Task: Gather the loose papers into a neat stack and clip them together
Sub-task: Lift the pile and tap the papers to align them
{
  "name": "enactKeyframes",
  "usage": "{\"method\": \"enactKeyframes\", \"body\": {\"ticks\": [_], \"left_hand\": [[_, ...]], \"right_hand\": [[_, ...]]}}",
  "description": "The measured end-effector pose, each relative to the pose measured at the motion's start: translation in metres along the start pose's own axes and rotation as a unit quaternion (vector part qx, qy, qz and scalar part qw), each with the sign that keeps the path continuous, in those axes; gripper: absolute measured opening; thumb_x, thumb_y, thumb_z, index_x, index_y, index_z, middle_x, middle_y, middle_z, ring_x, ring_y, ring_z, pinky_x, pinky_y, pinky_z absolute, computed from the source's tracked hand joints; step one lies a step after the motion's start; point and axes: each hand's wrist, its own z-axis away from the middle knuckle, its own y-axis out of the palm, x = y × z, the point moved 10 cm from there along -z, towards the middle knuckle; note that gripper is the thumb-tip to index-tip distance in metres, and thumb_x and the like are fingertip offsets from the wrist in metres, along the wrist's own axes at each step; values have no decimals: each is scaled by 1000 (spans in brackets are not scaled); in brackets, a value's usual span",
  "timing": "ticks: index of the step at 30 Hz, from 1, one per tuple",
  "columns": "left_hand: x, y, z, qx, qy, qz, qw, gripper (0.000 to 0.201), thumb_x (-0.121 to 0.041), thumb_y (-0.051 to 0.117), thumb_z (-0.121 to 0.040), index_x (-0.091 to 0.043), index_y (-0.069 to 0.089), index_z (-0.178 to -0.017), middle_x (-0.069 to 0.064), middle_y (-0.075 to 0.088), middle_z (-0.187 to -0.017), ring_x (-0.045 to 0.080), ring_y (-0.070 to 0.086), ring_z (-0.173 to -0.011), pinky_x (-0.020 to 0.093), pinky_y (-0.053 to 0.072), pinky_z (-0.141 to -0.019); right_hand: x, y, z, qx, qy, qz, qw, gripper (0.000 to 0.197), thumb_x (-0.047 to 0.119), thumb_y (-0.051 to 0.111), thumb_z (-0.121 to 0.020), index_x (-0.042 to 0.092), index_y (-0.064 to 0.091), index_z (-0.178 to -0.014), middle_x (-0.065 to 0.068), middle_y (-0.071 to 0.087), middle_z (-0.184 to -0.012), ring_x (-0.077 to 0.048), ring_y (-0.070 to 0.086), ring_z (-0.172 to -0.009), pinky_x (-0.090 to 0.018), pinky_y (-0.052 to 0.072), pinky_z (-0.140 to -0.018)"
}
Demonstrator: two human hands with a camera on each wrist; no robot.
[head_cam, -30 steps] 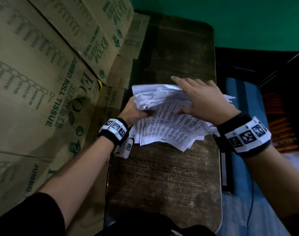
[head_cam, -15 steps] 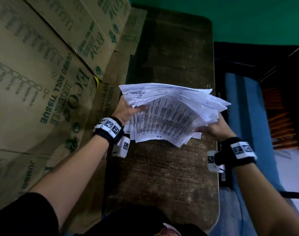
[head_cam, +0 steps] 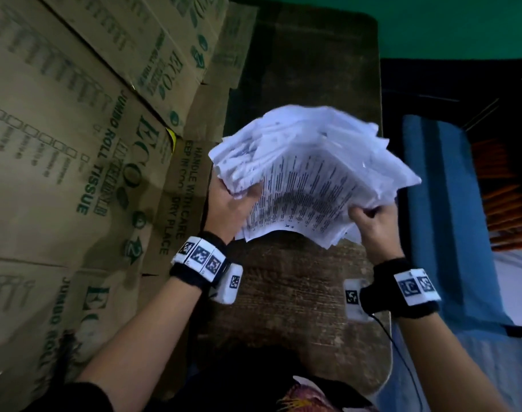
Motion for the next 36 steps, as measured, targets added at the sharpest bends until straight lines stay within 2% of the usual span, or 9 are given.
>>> {"method": "enactKeyframes", "body": {"ticks": [4, 6, 12, 17, 21, 25, 29, 33, 36], "left_hand": [[5, 1, 11, 61, 40, -145, 987, 32, -15, 69, -75, -5, 62, -105, 6, 66, -105, -19, 56, -102, 7, 45, -89], [15, 0, 5, 100, 11, -115, 988, 42, -21, 73, -74, -7, 61, -111, -4, 65, -113, -12, 56, -110, 14, 46, -95], [16, 3, -1, 151, -37, -71, 985, 54, -25, 83, -67, -34, 61, -115, -13, 68, -115, 13, 61, -115, 42, 49, -100], [17, 6, -7, 185, -62, -35, 980, 75, -15, 83, -66, 5, 47, -129, 17, 59, -128, 27, 56, -122, 43, 48, -101], [4, 14, -10, 193, -50, -46, 979, 49, -26, 82, -69, -29, 66, -114, -2, 68, -117, 22, 62, -115, 45, 50, -97], [9, 6, -6, 183, -58, -7, 981, 51, -3, 80, -70, -17, 64, -116, 5, 67, -118, 22, 62, -115, 42, 51, -96], [32, 11, 16, 133, -96, -61, 985, 49, 1, 81, -68, -18, 64, -110, -9, 71, -107, 5, 66, -104, 30, 56, -89], [35, 2, 19, 42, -141, -3, 989, 41, -1, 83, -67, -13, 67, -103, -11, 74, -95, 3, 69, -95, 22, 57, -78], [60, -19, 34, 66, -193, 50, 978, 57, -16, 90, -59, -18, 66, -111, -1, 70, -115, 17, 63, -113, 42, 50, -99]], "right_hand": [[-21, 7, 8, 57, 31, 50, 997, 21, 12, 66, -68, 24, 63, -85, 6, 65, -79, -7, 60, -75, -36, 50, -71], [-23, 4, 5, 40, 27, 38, 998, 25, 16, 69, -68, 37, 65, -83, 12, 67, -83, -8, 63, -81, -43, 52, -76], [-12, 6, 0, 64, 25, -23, 997, 41, 18, 83, -72, 27, 66, -108, 0, 71, -108, -21, 66, -105, -43, 54, -89], [-5, 2, -4, 43, 24, -50, 998, 52, 0, 82, -69, 0, 60, -116, -15, 69, -110, -33, 66, -104, -52, 54, -88], [-1, 2, -5, 7, 29, -76, 997, 37, 14, 87, -65, 20, 71, -97, -8, 73, -99, -33, 67, -96, -59, 54, -84], [0, -4, 9, 24, 47, -33, 998, 46, 1, 81, -70, -2, 63, -112, -14, 71, -107, -25, 69, -99, -43, 57, -84], [-40, 1, 24, -9, 113, 49, 992, 41, -7, 79, -71, 9, 62, -106, 1, 69, -99, 2, 67, -86, -45, 56, -86], [-20, -13, 10, -56, 92, 8, 994, 30, -3, 84, -66, 8, 70, -91, -8, 73, -93, -17, 72, -85, -37, 59, -75], [11, -3, -6, 58, 81, 26, 995, 29, -10, 84, -61, -3, 69, -84, -2, 75, -79, -17, 71, -74, -31, 58, -66]]}}
